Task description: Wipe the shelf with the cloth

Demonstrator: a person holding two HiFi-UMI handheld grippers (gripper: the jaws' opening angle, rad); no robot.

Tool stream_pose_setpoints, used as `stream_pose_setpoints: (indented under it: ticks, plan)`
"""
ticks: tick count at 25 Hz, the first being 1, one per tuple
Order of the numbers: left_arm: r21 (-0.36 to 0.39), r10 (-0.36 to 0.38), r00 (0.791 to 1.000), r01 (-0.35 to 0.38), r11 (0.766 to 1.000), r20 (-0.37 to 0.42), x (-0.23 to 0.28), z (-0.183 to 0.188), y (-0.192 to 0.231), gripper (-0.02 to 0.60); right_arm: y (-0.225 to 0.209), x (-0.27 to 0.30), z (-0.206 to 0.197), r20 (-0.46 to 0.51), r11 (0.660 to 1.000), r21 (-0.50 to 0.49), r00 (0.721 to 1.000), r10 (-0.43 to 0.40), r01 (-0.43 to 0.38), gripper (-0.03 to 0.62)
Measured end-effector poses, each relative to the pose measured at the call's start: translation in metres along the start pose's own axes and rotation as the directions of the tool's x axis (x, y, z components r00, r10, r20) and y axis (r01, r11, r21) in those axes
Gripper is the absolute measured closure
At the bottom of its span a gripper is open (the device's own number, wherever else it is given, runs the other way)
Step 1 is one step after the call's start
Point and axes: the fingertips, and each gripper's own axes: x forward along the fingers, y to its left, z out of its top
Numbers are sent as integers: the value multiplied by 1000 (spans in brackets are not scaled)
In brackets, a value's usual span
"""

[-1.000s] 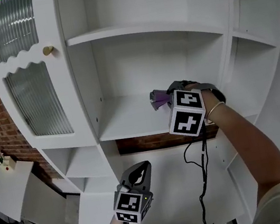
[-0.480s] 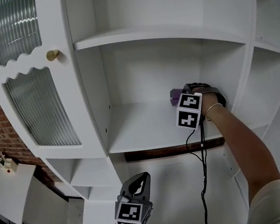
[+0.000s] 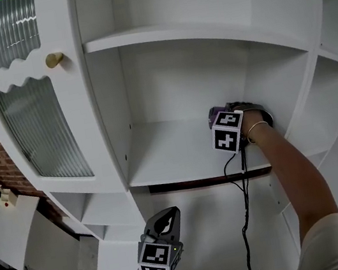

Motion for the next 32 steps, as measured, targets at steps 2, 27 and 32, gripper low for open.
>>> stream_pose_setpoints:
  ticks: [2, 27, 32]
  plan:
    - [10, -6, 1000, 6, 1000, -3, 0, 0, -6, 575, 4, -5, -2, -2, 1000, 4, 1000, 17, -17, 514]
    - [53, -28, 999, 30, 998, -24, -55, -4, -81, 575, 103, -145, -40, 81, 988, -24, 985, 155, -153, 513]
    - [50, -30, 999, 32, 998, -39, -63, -8, -93, 575, 125, -173, -50, 114, 985, -3, 978, 173, -174, 513]
